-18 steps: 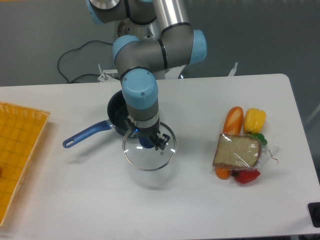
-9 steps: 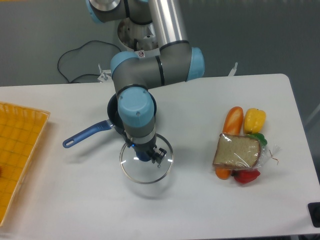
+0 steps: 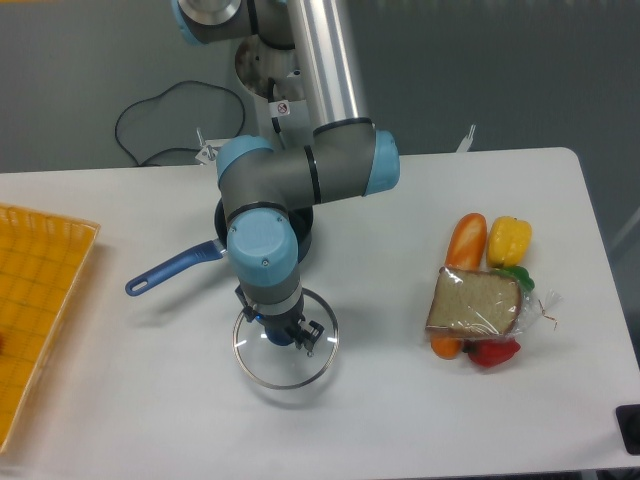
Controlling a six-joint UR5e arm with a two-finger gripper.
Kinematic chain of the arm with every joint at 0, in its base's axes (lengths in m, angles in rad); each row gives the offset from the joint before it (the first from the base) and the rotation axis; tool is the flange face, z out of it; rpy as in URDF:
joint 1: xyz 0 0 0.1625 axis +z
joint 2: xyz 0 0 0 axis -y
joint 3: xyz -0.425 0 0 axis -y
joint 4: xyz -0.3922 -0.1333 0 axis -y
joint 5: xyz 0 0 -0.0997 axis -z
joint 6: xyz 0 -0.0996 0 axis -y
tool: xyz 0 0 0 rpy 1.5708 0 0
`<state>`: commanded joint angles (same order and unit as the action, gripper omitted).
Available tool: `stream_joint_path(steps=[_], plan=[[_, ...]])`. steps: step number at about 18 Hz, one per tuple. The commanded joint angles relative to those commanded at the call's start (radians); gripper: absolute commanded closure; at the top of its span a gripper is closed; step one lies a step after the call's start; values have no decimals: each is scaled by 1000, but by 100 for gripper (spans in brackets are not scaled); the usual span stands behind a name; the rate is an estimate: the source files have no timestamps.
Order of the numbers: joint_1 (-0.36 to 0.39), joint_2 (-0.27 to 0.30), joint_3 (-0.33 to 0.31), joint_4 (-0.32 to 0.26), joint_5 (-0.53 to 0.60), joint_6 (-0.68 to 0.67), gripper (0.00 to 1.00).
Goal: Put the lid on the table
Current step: 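Lower the held glass lid toward the table beside the saucepan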
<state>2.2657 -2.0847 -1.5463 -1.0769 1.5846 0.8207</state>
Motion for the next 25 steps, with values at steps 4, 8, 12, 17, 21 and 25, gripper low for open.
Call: stream_joint_path(steps=[4,8,12,17,21,25], plan=[[-2,-14,0,28,-2,-2,55],[-11,-26,6,37,-2,-2,55],[-11,-41,9,60,-2,-3,55],[-12,-51,9,64,-2,-6,55],[-12,-54,9,64,-6,-6,55],[-12,-55,9,64,-8,-20,55]])
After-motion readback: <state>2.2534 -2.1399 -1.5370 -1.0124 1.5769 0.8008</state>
